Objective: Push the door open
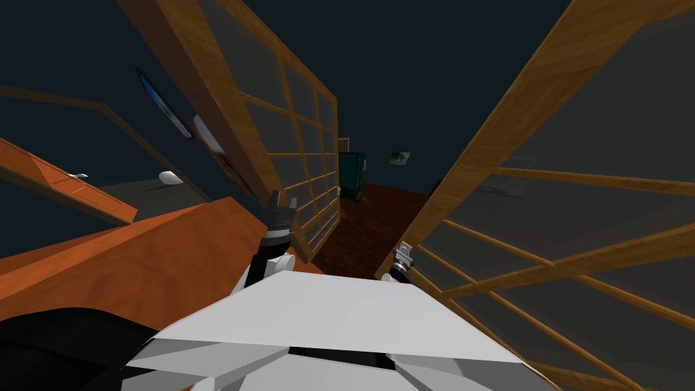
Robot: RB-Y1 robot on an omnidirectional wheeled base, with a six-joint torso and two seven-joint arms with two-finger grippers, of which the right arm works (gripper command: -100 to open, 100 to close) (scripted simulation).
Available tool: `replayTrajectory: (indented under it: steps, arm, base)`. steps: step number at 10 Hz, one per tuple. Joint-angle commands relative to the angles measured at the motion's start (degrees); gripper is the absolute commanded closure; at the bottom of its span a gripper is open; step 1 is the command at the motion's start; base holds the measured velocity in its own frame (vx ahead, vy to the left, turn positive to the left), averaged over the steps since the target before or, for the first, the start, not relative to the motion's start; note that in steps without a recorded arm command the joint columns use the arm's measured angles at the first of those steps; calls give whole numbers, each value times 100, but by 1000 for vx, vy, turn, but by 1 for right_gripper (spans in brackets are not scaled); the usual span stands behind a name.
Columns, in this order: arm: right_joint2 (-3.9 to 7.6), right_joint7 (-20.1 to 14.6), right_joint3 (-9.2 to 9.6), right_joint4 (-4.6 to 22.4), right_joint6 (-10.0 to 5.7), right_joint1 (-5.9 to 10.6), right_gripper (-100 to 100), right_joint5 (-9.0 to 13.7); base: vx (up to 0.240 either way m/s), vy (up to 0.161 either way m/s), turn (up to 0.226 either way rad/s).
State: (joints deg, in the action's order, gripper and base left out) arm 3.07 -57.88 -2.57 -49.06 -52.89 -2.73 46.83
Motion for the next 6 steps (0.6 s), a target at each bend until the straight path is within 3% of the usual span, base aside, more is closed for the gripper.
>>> replayTrajectory:
  steps: [1,6]
  arm:
    - [118,-107,-89,255,-167,102,100,38]
    - [203,-59,-421,259,-238,78,100,321]
  base:
    - [140,-38,-23]
    - [196,-50,-56]
